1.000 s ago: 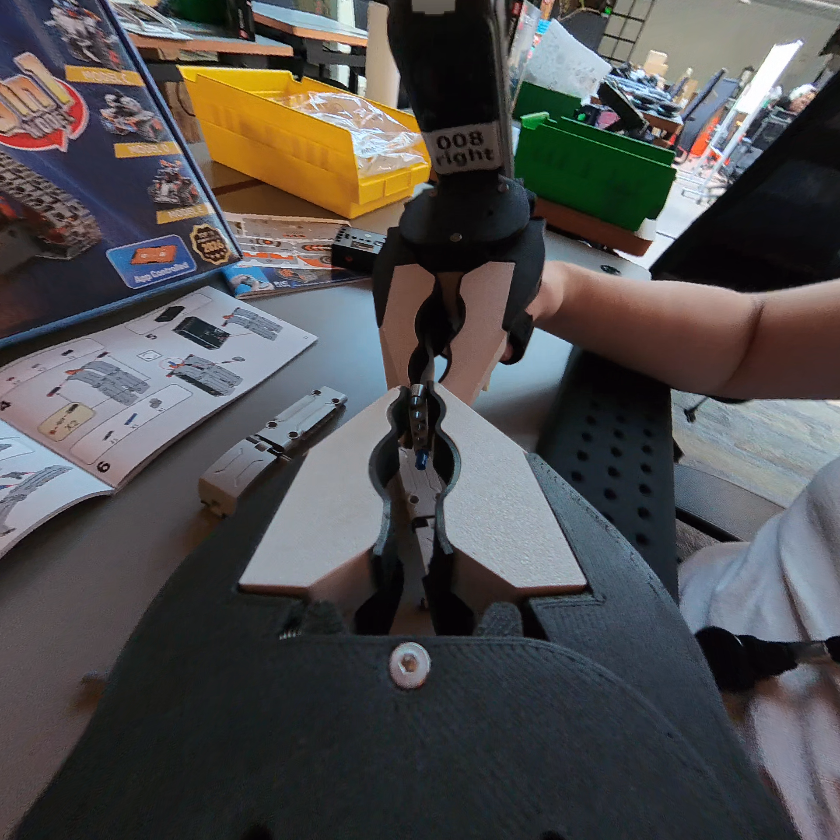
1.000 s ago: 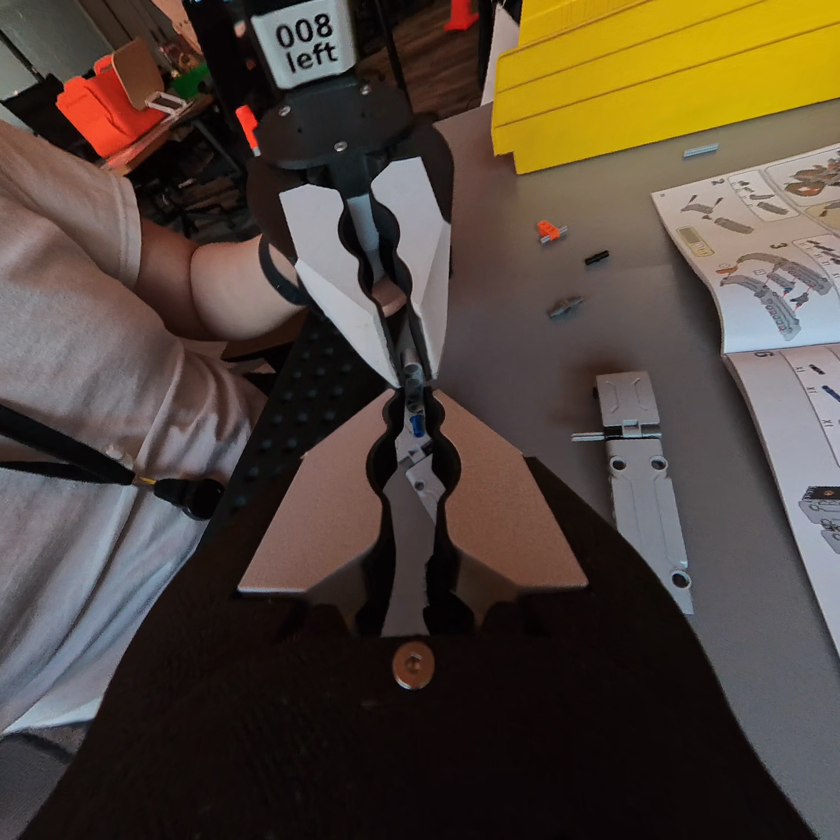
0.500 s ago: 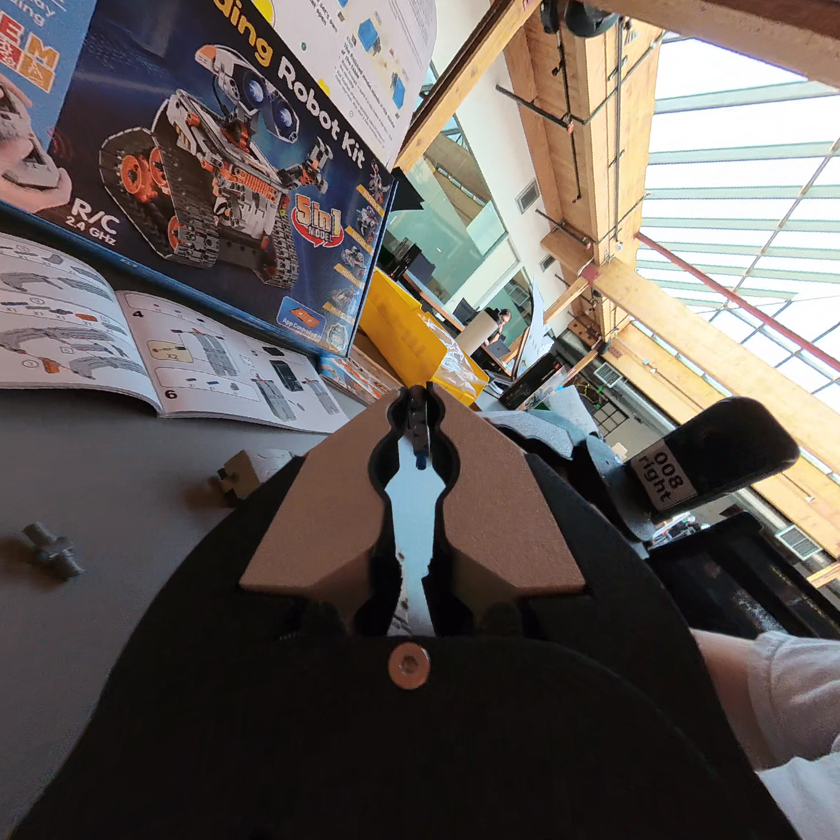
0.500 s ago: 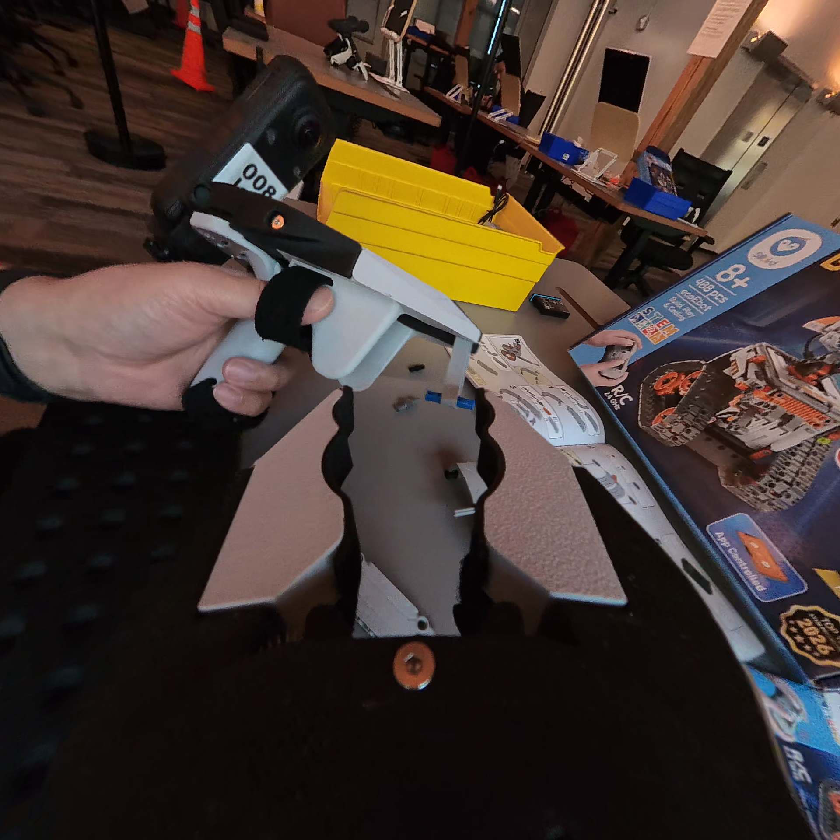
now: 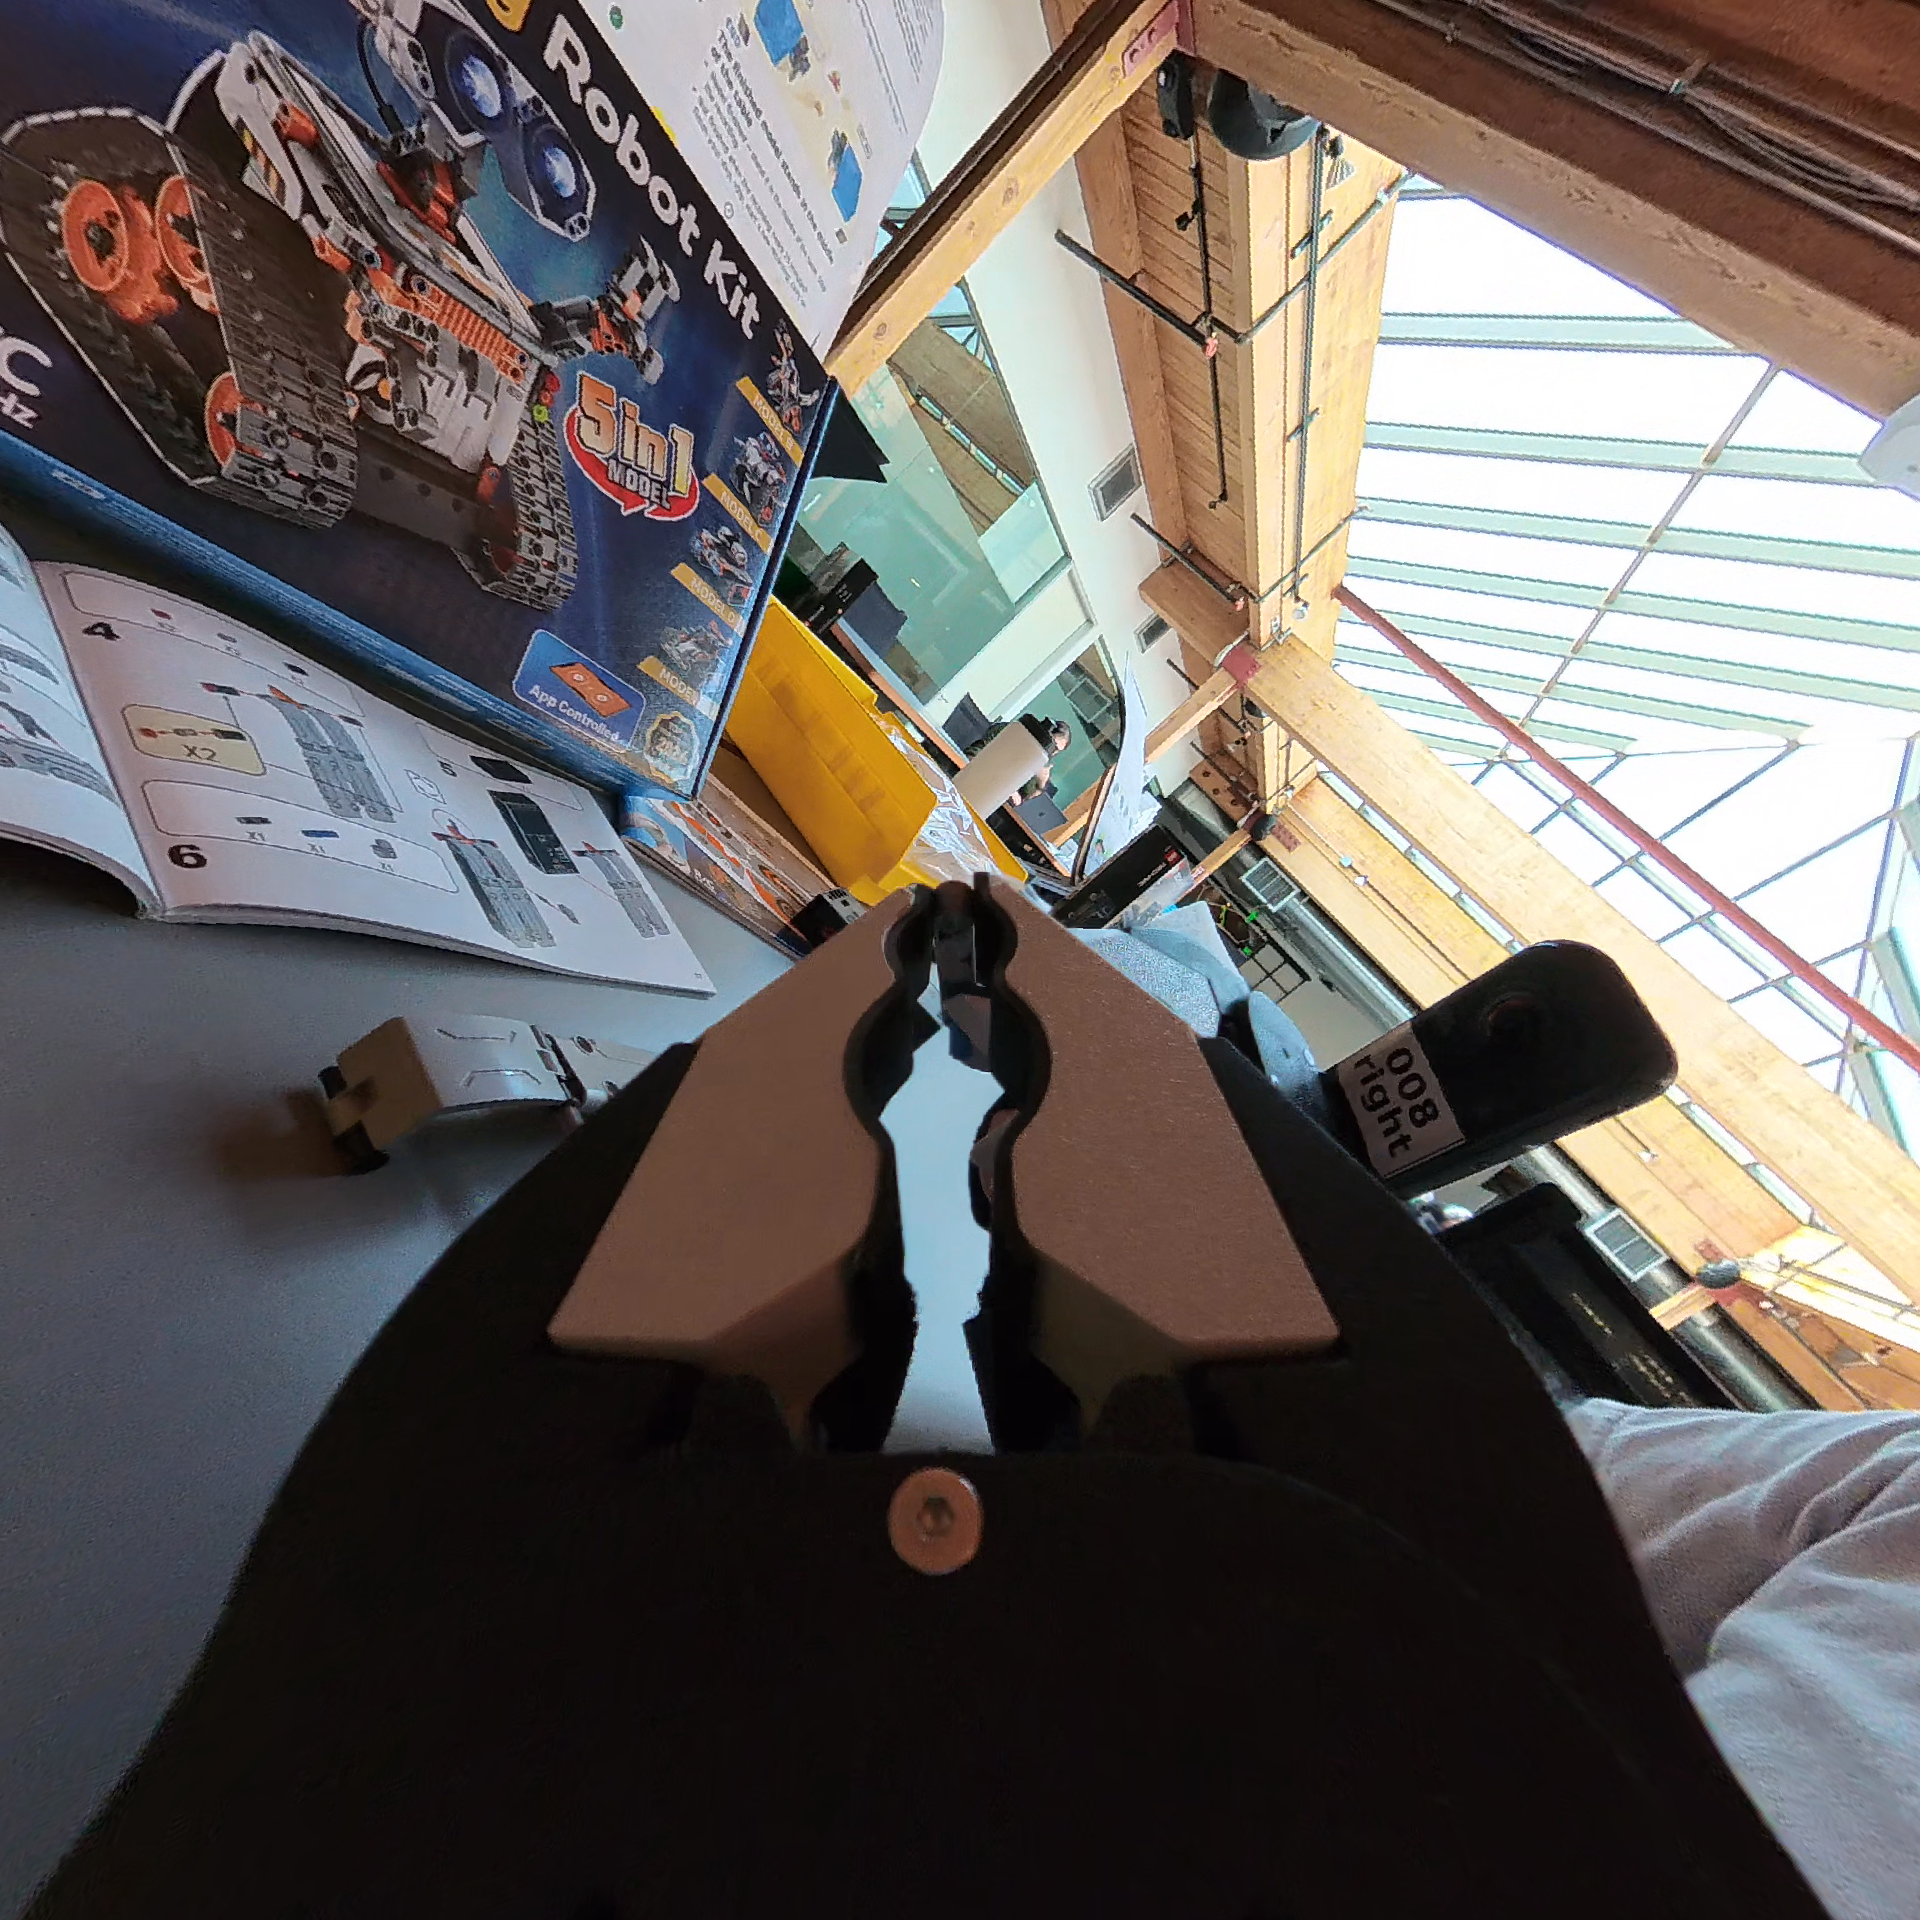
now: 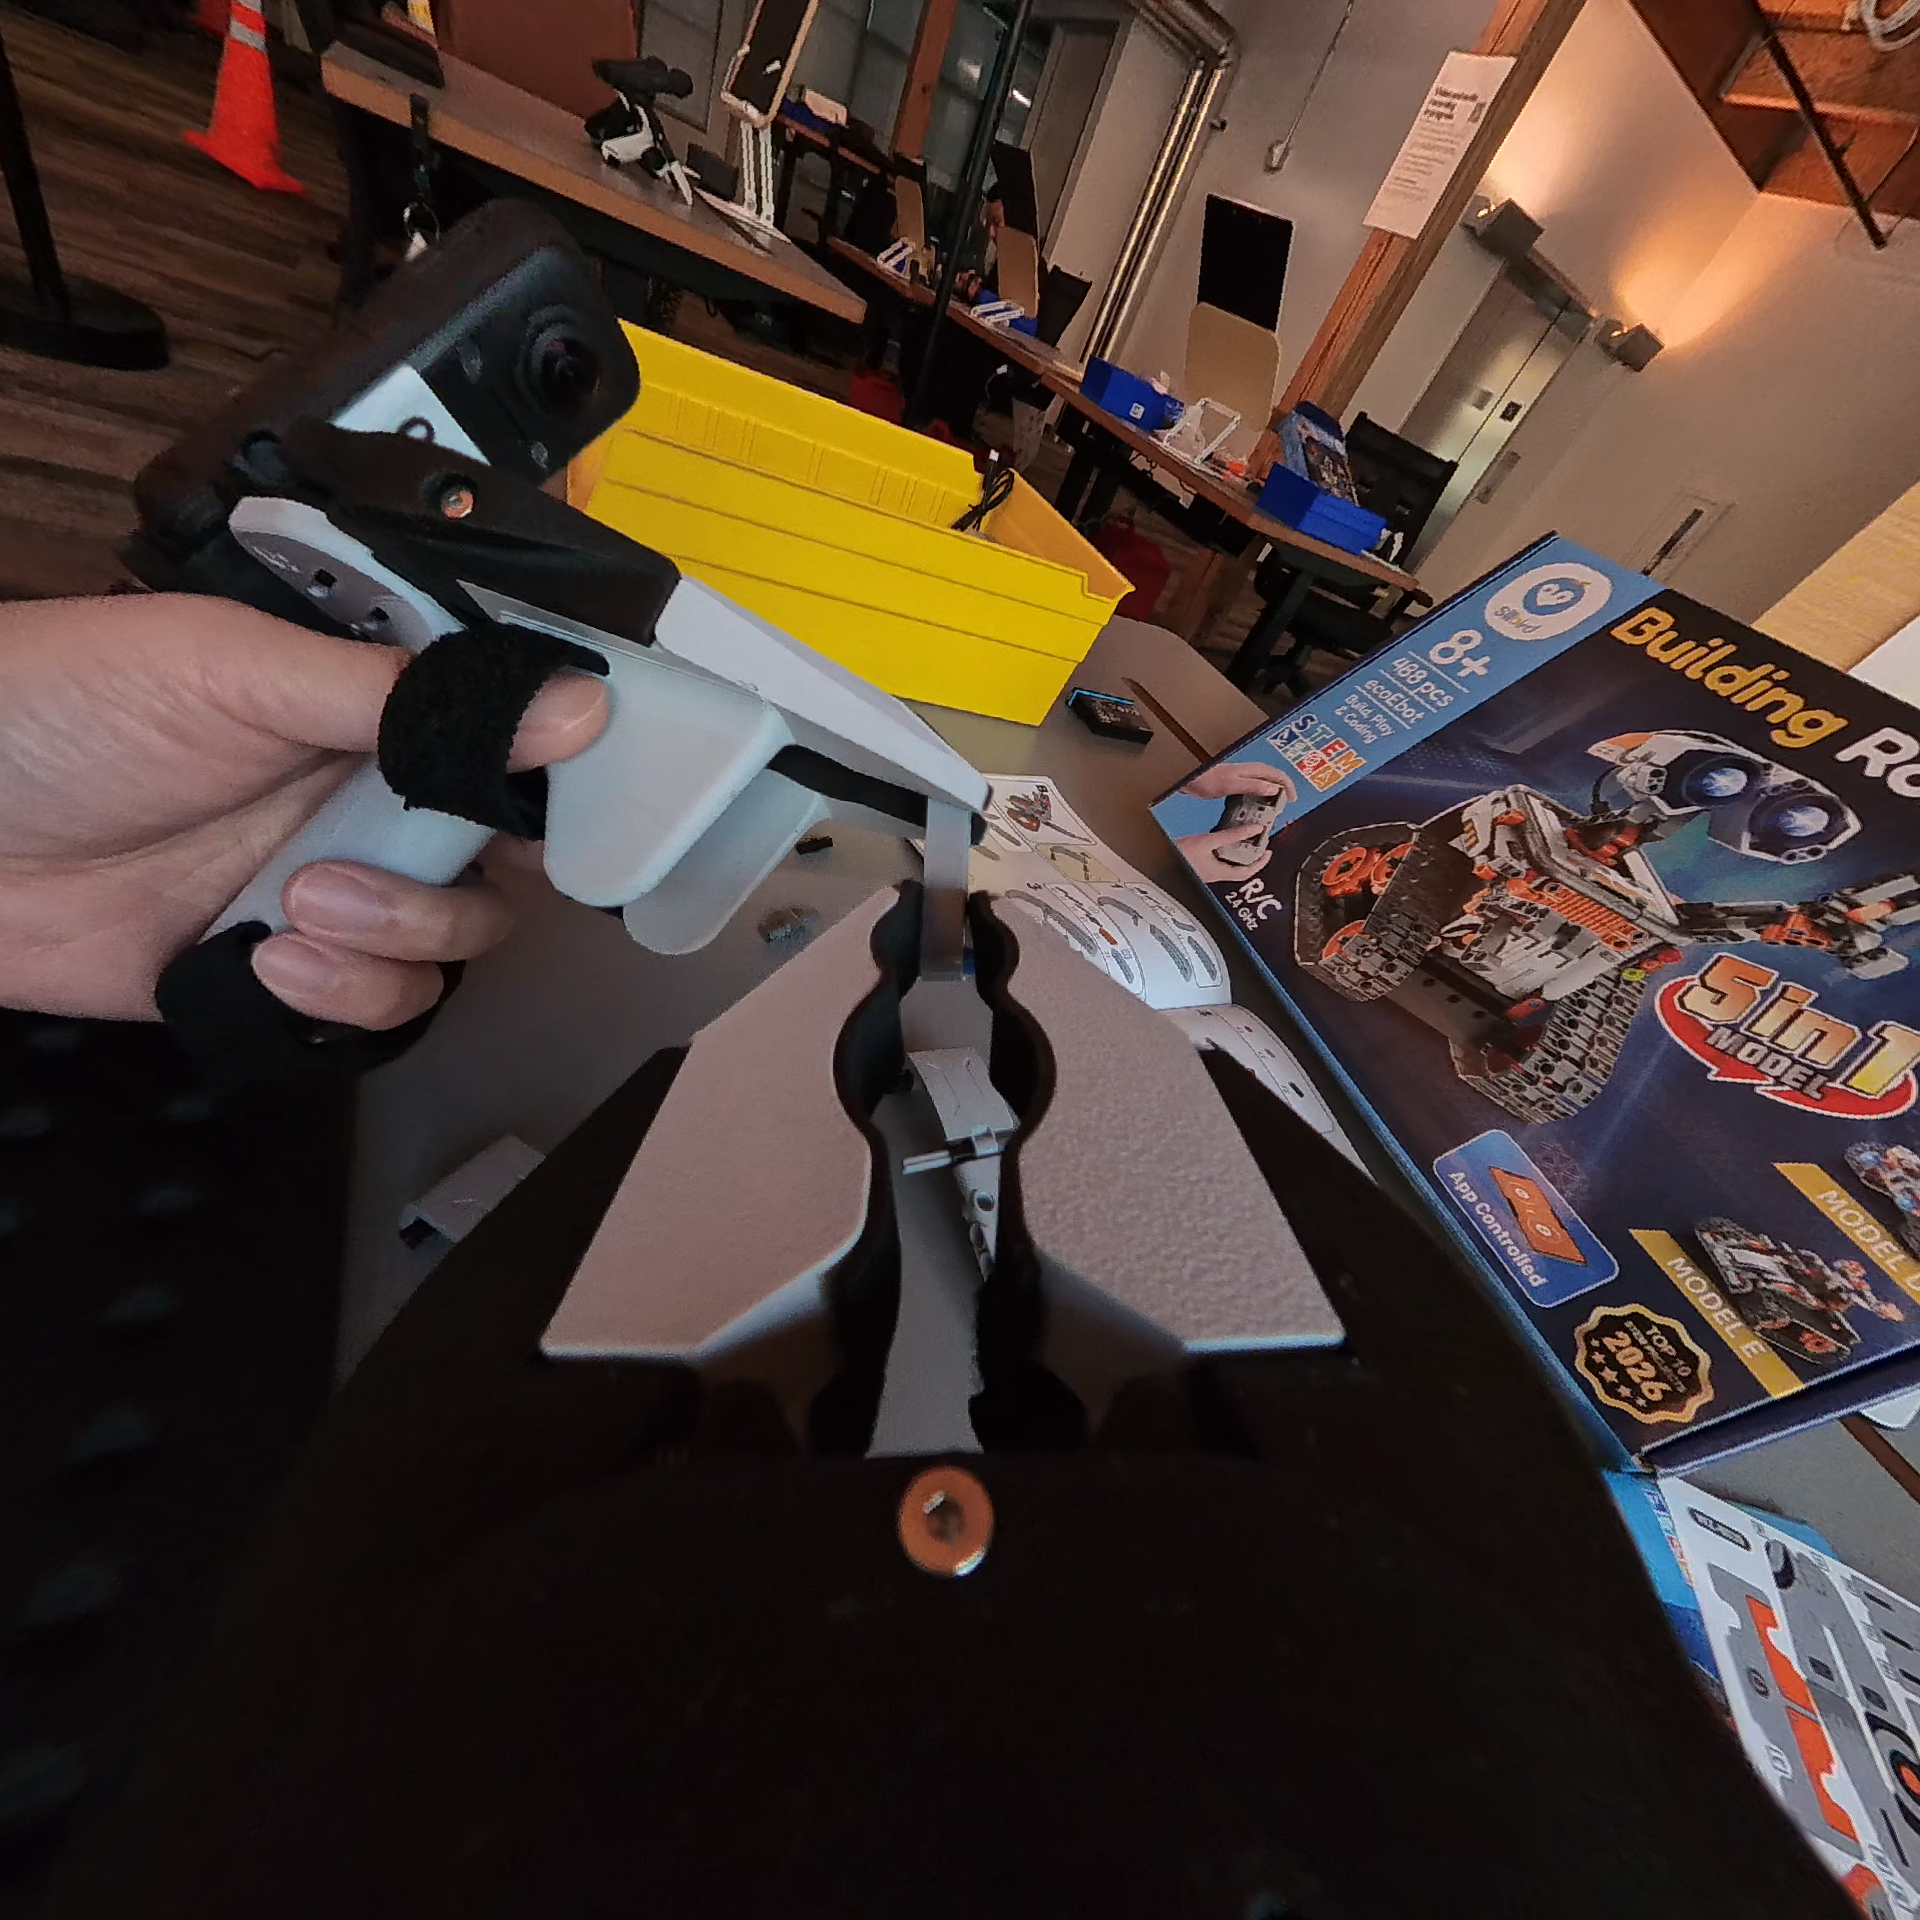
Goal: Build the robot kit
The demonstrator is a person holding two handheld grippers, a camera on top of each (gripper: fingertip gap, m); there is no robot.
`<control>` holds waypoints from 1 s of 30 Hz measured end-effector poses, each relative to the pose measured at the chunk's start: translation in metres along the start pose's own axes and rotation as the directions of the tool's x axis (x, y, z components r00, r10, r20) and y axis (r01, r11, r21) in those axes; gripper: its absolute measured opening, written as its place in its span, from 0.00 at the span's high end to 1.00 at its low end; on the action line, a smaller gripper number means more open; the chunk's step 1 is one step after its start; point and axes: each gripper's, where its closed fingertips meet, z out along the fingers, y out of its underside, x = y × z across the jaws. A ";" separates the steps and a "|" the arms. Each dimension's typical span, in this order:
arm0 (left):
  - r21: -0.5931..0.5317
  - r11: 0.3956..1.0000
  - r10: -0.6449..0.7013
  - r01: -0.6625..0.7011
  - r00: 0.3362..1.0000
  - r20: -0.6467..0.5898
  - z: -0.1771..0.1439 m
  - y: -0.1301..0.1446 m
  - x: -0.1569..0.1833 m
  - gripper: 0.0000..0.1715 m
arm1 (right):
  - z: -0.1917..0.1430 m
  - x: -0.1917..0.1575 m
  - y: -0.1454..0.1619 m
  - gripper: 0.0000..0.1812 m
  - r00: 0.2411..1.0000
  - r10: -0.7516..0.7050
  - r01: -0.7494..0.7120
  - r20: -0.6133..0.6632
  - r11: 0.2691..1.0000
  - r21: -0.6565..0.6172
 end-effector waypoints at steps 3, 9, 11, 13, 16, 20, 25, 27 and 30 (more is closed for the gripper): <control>0.003 1.000 0.031 -0.031 0.999 0.022 0.000 0.001 -0.002 0.97 | 0.002 0.000 0.004 0.96 1.000 -0.025 0.025 0.001 0.999 -0.031; -0.241 0.952 0.168 -0.191 0.979 -0.114 0.006 -0.002 0.001 0.84 | -0.014 0.018 0.026 0.97 0.990 0.049 -0.027 0.134 0.987 -0.159; -0.469 0.799 0.335 -0.376 0.927 -0.171 0.000 0.010 -0.016 0.80 | -0.024 0.020 0.049 0.97 0.955 0.207 -0.149 0.212 0.954 -0.260; -0.606 0.584 0.522 -0.541 0.821 -0.229 -0.003 0.018 -0.045 0.77 | -0.032 0.009 0.060 0.97 0.879 0.351 -0.251 0.324 0.916 -0.312; -0.656 0.303 0.661 -0.691 0.648 -0.378 0.001 0.028 -0.079 0.74 | -0.030 -0.002 0.077 0.97 0.841 0.394 -0.255 0.372 0.893 -0.371; -0.705 0.172 0.594 -0.688 0.643 -0.482 0.005 0.049 -0.101 0.71 | -0.021 -0.015 0.086 0.96 0.850 0.369 -0.208 0.376 0.891 -0.404; -0.653 0.126 0.585 -0.747 0.588 -0.558 0.006 0.057 -0.104 0.84 | -0.012 -0.023 0.097 0.96 0.861 0.334 -0.141 0.384 0.881 -0.451; -0.643 0.134 0.584 -0.754 0.584 -0.564 0.008 0.058 -0.104 0.86 | -0.008 -0.026 0.100 0.96 0.850 0.351 -0.144 0.393 0.872 -0.469; -0.649 0.159 0.571 -0.744 0.605 -0.554 0.007 0.059 -0.103 0.86 | -0.003 -0.024 0.107 0.96 0.853 0.355 -0.139 0.383 0.861 -0.489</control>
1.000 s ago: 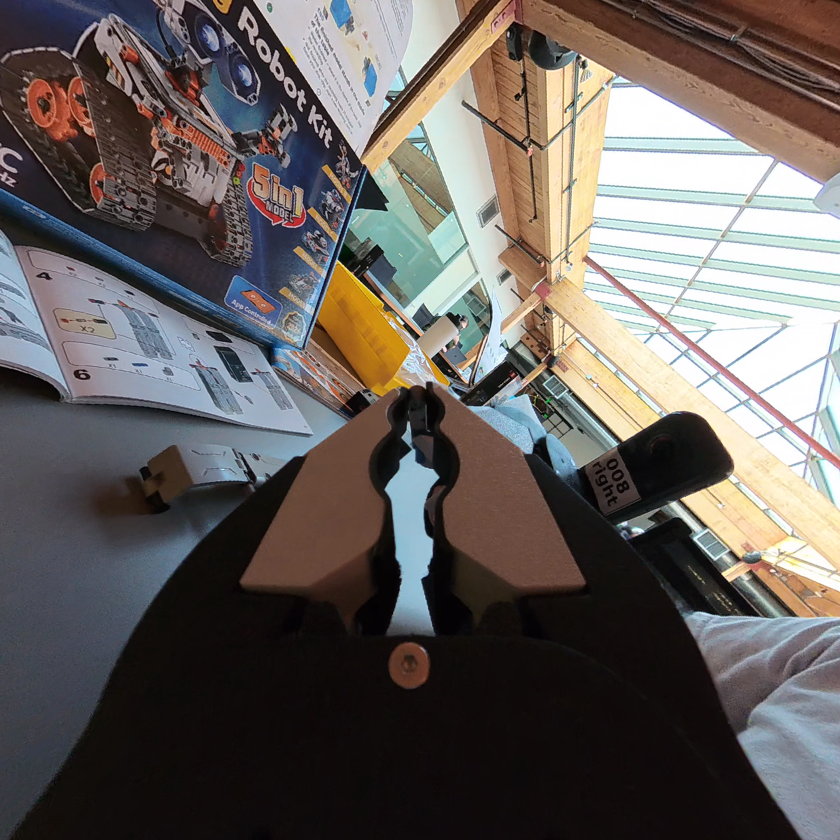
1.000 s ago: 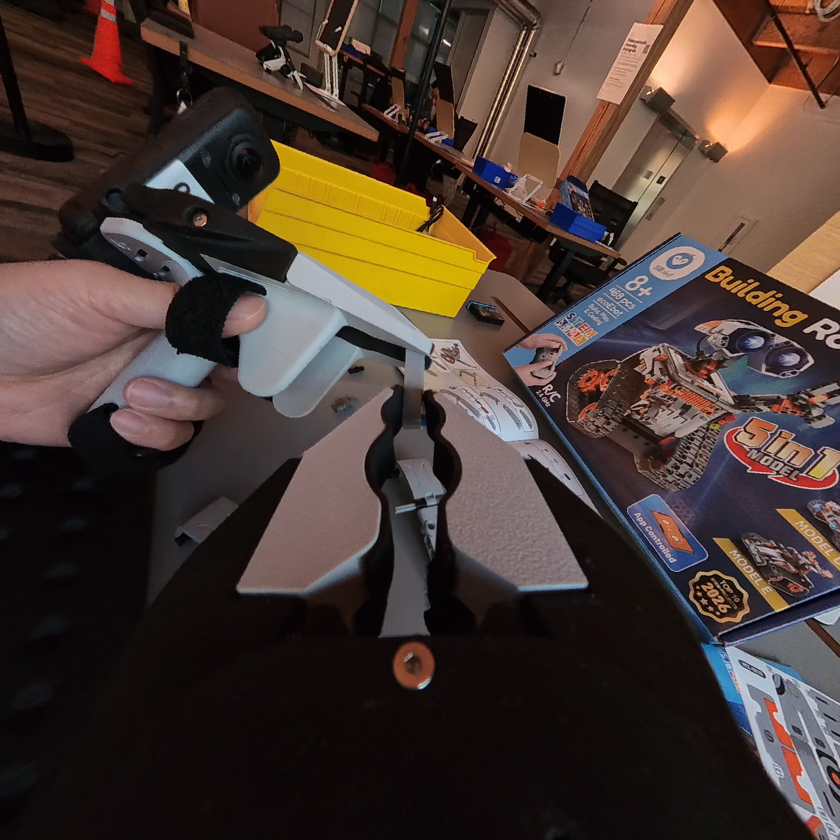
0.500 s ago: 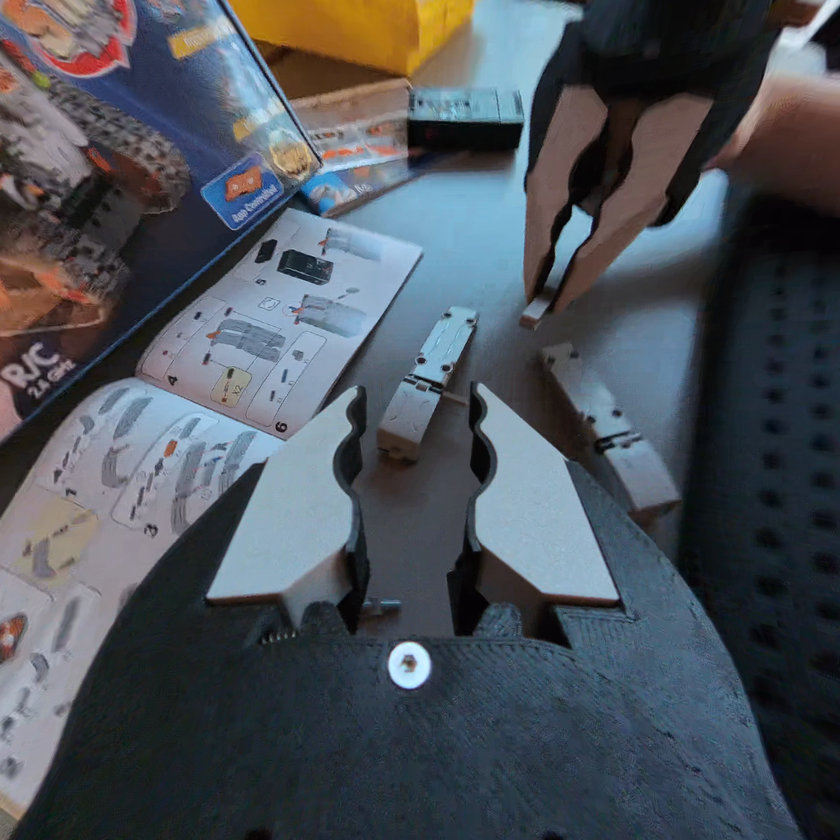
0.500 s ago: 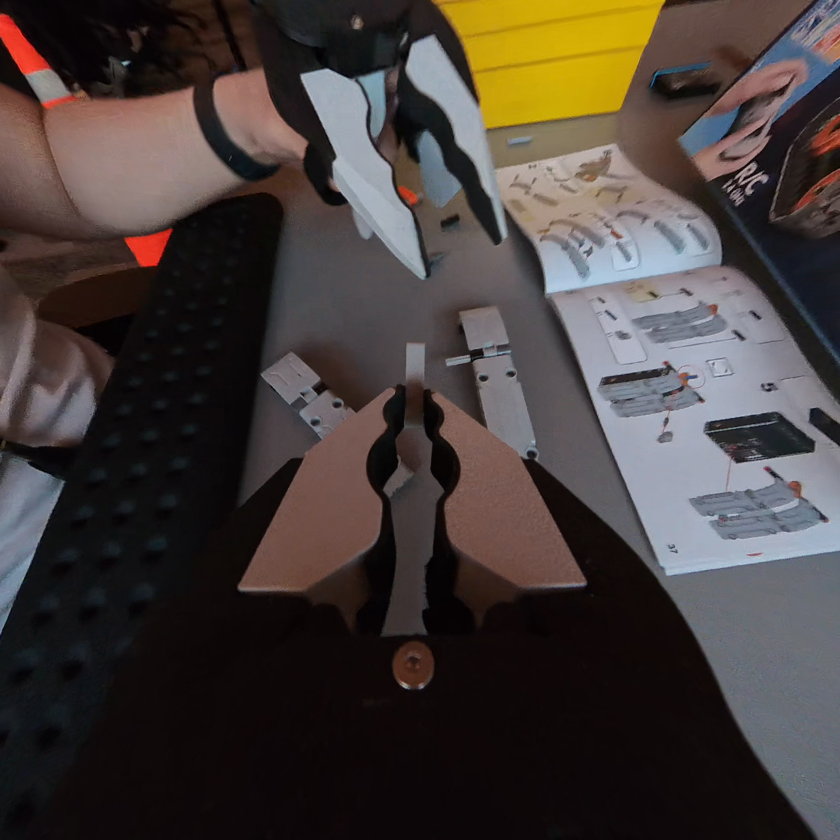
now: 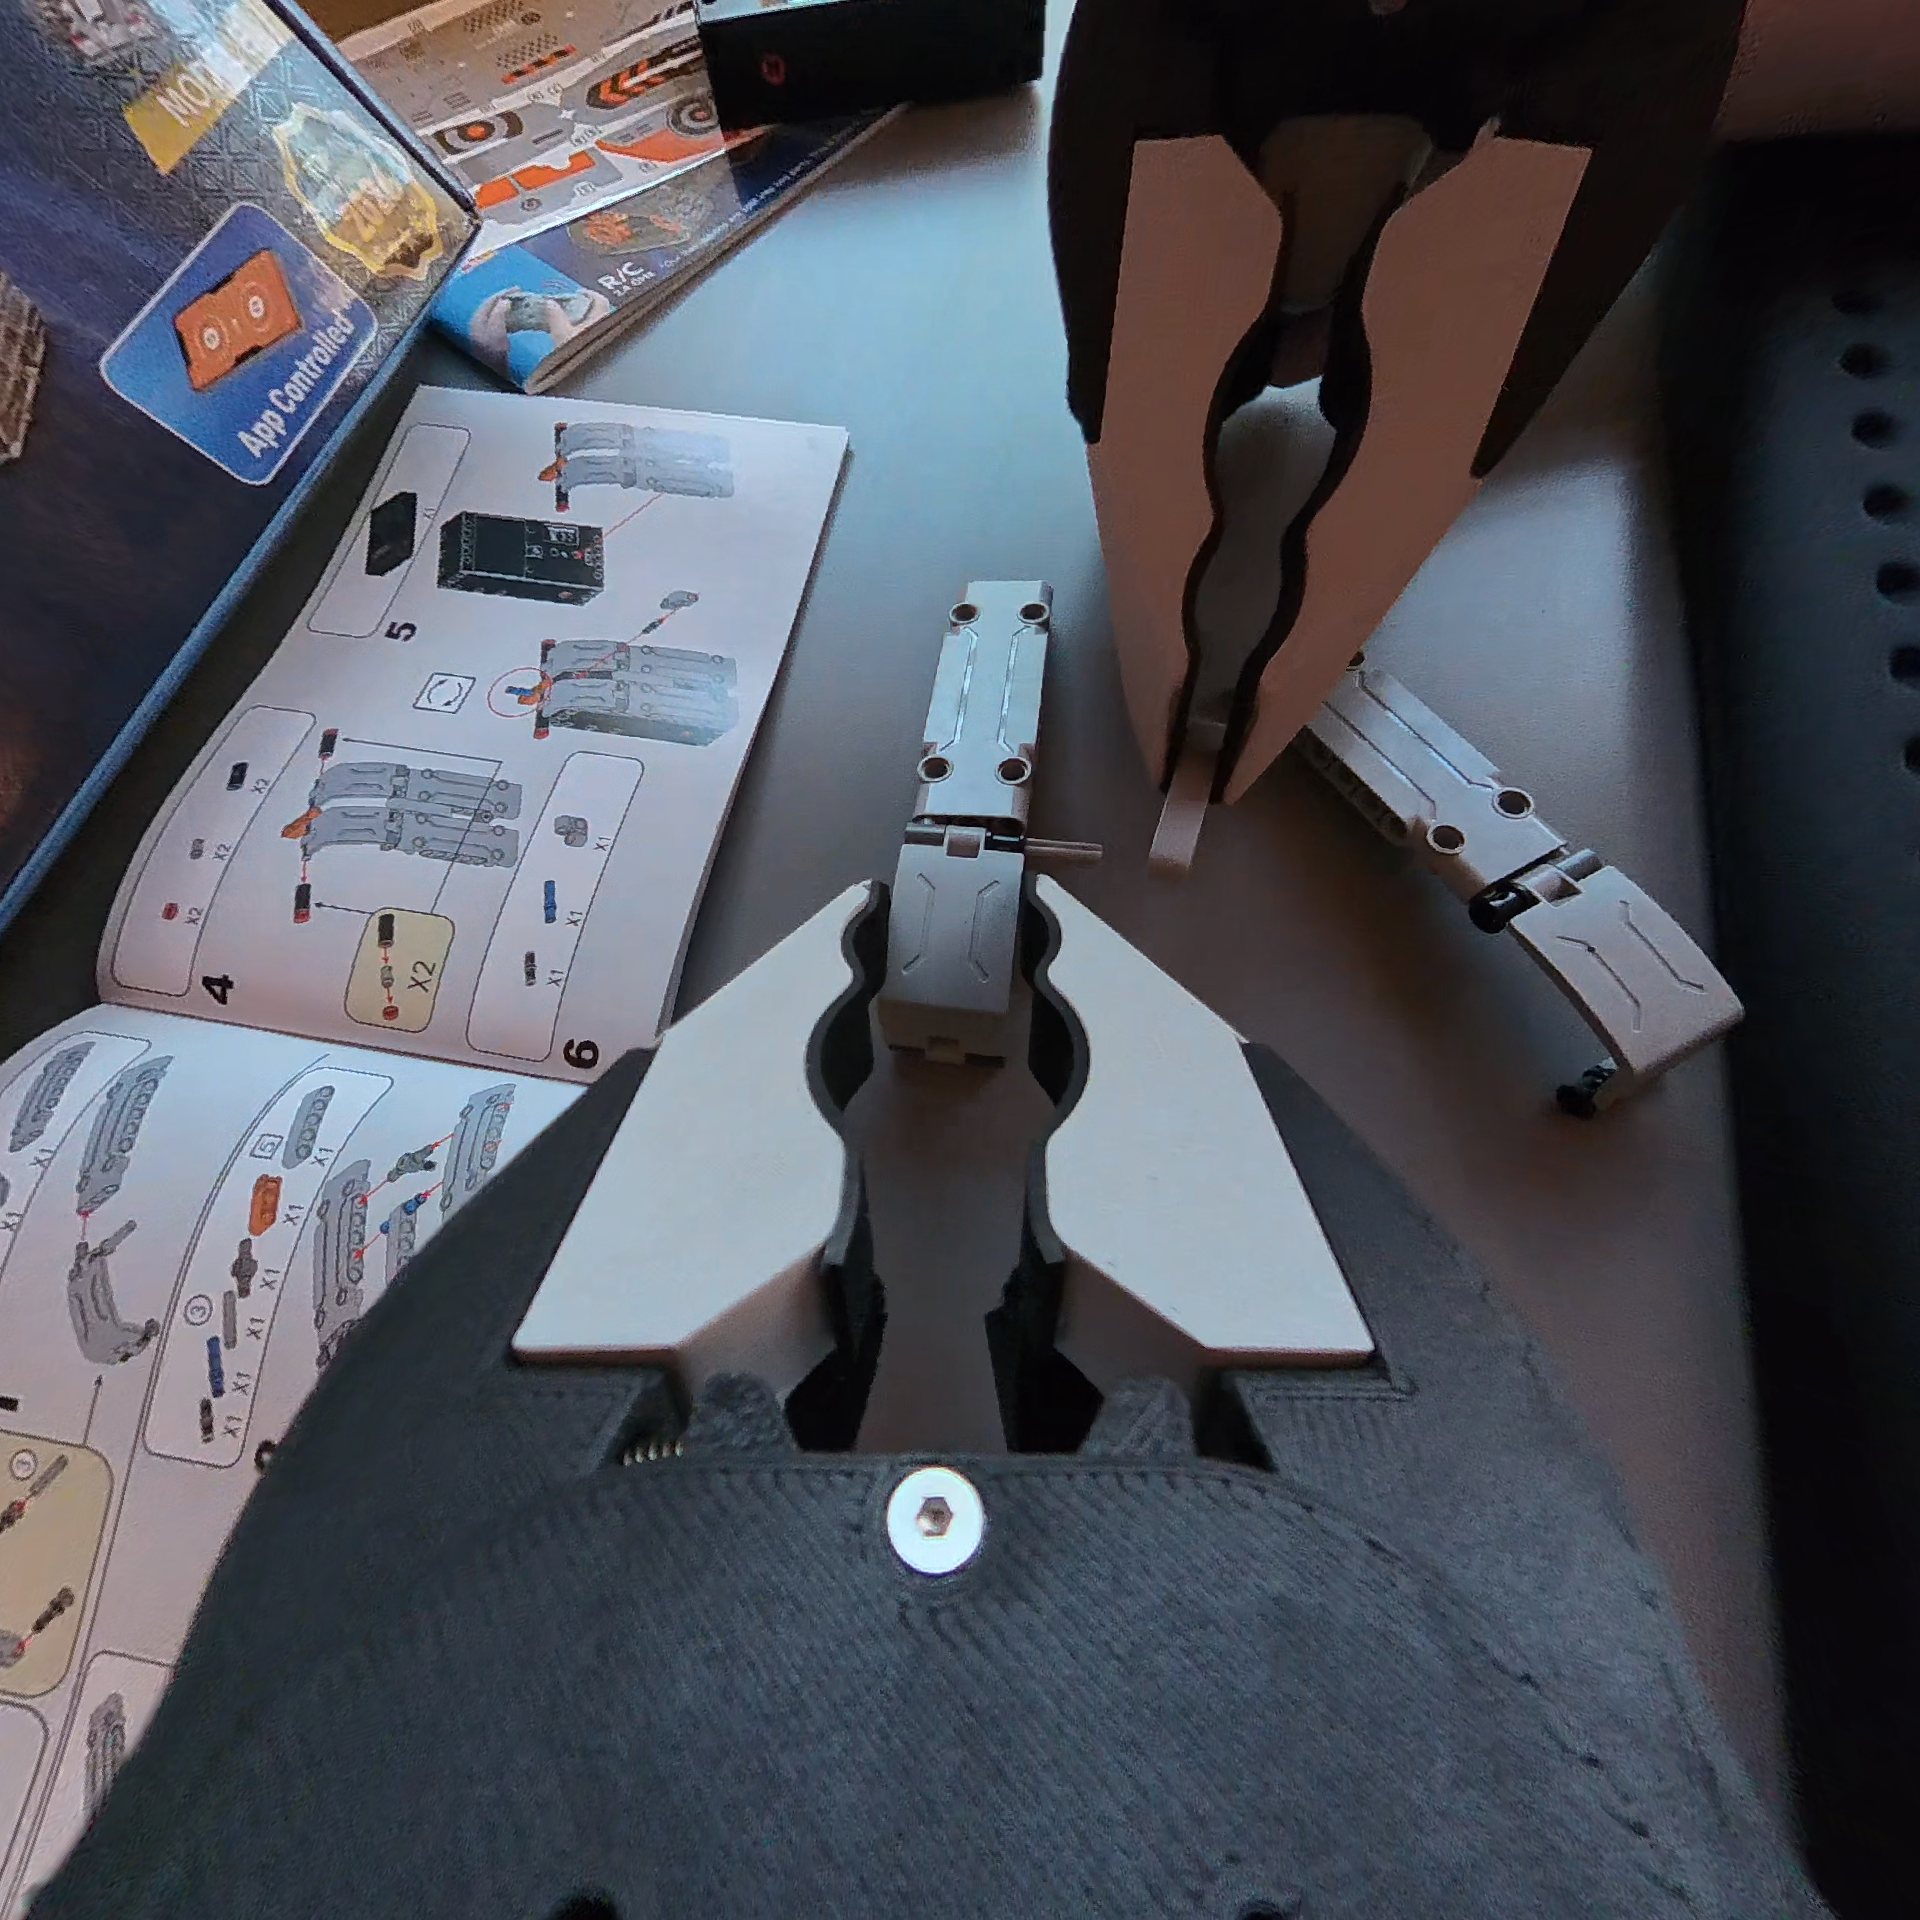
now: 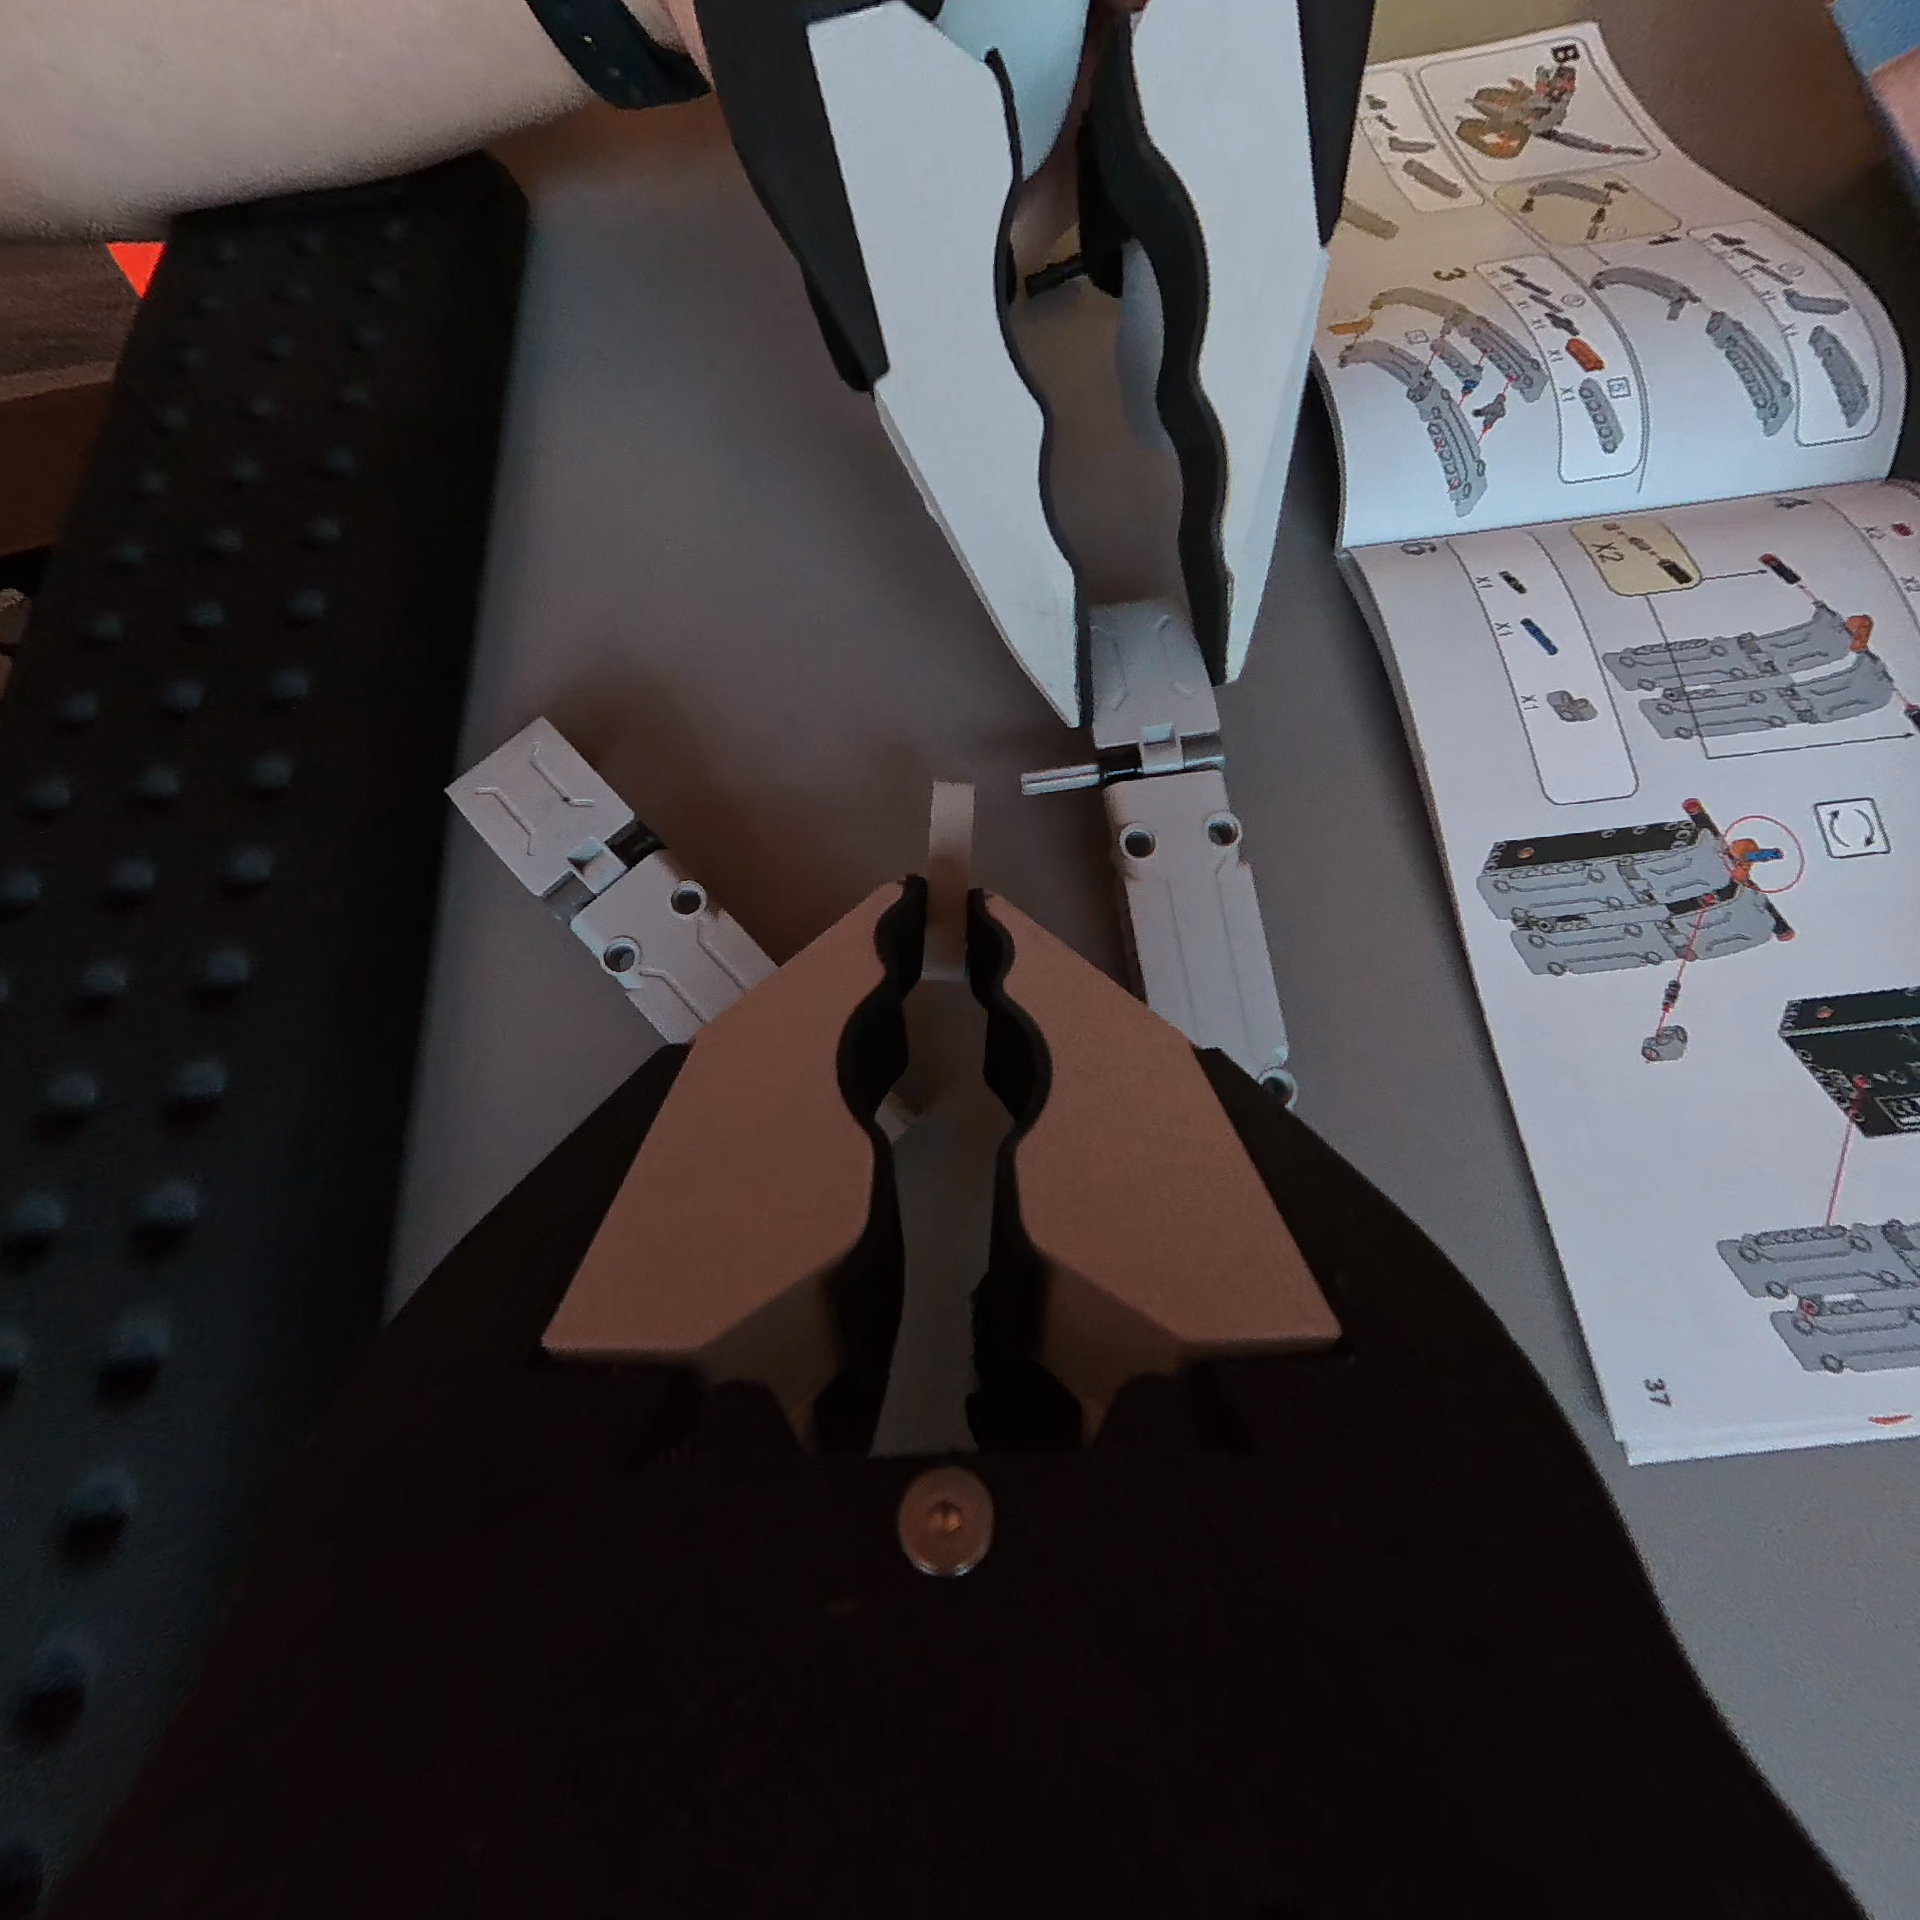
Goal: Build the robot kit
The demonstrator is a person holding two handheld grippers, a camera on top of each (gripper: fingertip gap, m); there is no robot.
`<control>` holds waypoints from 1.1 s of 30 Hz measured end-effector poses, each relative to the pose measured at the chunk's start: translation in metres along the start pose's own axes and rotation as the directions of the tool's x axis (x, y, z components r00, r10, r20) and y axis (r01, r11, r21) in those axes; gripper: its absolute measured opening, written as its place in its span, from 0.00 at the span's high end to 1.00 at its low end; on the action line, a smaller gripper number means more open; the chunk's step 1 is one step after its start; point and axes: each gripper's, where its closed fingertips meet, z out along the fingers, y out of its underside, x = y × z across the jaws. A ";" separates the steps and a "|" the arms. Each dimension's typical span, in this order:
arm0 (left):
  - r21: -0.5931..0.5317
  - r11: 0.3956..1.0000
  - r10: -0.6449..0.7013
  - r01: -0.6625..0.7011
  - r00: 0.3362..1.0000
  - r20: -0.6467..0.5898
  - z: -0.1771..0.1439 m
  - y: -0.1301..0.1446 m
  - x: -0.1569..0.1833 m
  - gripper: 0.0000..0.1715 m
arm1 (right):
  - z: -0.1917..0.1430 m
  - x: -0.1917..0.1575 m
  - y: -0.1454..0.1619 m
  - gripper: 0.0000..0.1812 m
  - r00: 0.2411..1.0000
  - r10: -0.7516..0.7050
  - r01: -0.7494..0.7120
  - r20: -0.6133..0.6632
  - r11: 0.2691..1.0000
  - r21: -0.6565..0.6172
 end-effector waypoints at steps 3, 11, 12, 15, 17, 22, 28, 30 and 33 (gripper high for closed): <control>0.005 1.000 -0.006 0.006 1.000 -0.002 -0.001 0.001 0.003 0.86 | 0.000 0.001 0.000 0.97 1.000 0.028 -0.028 0.013 1.000 0.005; 0.008 1.000 -0.007 0.007 1.000 -0.011 -0.002 0.001 0.009 0.86 | -0.001 0.001 -0.005 0.97 0.999 0.027 -0.028 0.029 0.999 0.025; 0.010 1.000 0.000 0.000 1.000 -0.008 -0.002 0.001 0.009 0.86 | 0.000 0.001 -0.004 0.97 0.999 0.027 -0.028 0.025 0.999 0.022; 0.017 1.000 -0.008 0.008 1.000 -0.017 -0.002 0.001 0.010 0.86 | 0.002 0.000 -0.003 0.97 0.999 0.037 -0.037 0.037 0.999 0.008; 0.021 1.000 -0.001 0.001 1.000 -0.020 -0.003 0.002 0.011 0.86 | 0.001 0.000 -0.004 0.97 0.999 0.030 -0.031 0.030 0.999 0.012; 0.030 0.999 0.019 -0.018 0.999 -0.034 -0.004 0.002 0.013 0.87 | 0.001 0.001 -0.004 0.96 0.999 0.035 -0.035 0.020 0.999 0.012; 0.023 0.994 0.106 -0.105 0.993 -0.057 -0.005 0.003 0.020 0.86 | 0.003 -0.001 -0.002 0.96 1.000 0.009 -0.009 0.011 1.000 -0.019; 0.003 0.995 0.103 -0.103 0.993 -0.055 -0.005 0.004 0.019 0.72 | 0.002 -0.002 -0.003 0.96 1.000 -0.001 0.001 0.005 1.000 -0.018; 0.010 0.996 0.086 -0.085 0.994 -0.073 -0.004 -0.003 0.021 0.63 | 0.002 -0.001 -0.003 0.96 1.000 -0.003 0.003 0.000 1.000 -0.015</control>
